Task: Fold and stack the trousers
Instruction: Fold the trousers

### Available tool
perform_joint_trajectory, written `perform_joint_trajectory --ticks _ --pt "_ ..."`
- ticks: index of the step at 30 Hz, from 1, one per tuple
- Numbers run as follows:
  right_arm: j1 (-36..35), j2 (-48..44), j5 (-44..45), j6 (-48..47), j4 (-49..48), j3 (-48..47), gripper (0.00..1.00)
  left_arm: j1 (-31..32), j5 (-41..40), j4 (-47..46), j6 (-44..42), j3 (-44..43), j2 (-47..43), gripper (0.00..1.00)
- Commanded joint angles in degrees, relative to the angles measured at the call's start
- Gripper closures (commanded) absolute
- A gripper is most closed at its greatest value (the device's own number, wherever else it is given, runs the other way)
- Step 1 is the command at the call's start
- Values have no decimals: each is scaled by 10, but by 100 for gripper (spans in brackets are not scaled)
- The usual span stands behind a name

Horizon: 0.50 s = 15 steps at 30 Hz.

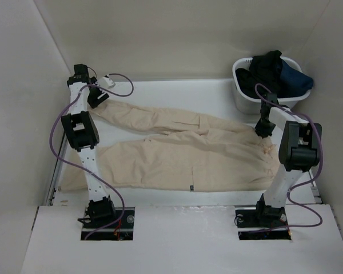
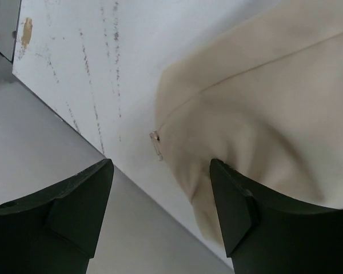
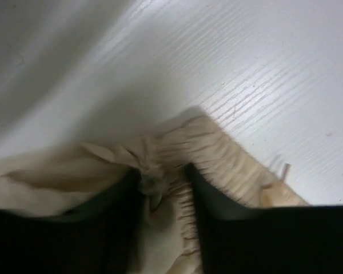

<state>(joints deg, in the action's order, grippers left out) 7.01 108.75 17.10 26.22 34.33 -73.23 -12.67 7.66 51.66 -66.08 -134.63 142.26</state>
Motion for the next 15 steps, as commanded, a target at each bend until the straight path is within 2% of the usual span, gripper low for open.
perform_joint_trajectory --ticks 1,2,3,6,11,15 --pt "-6 14 6 -30 21 -12 86 -10 61 -19 73 -73 10 32" --pt "-6 14 6 -34 21 -12 98 -12 78 -38 96 -78 11 31" --pt "-8 13 8 -37 21 -10 100 -13 95 -55 117 -74 7 30" --pt "-13 -6 20 -46 14 6 100 -15 159 -60 130 -55 -7 28" --pt "-42 -92 73 -87 -33 38 100 -14 221 -32 137 -58 -12 27" --pt "-70 -150 108 -150 -102 67 100 -6 212 -38 148 -60 6 26"
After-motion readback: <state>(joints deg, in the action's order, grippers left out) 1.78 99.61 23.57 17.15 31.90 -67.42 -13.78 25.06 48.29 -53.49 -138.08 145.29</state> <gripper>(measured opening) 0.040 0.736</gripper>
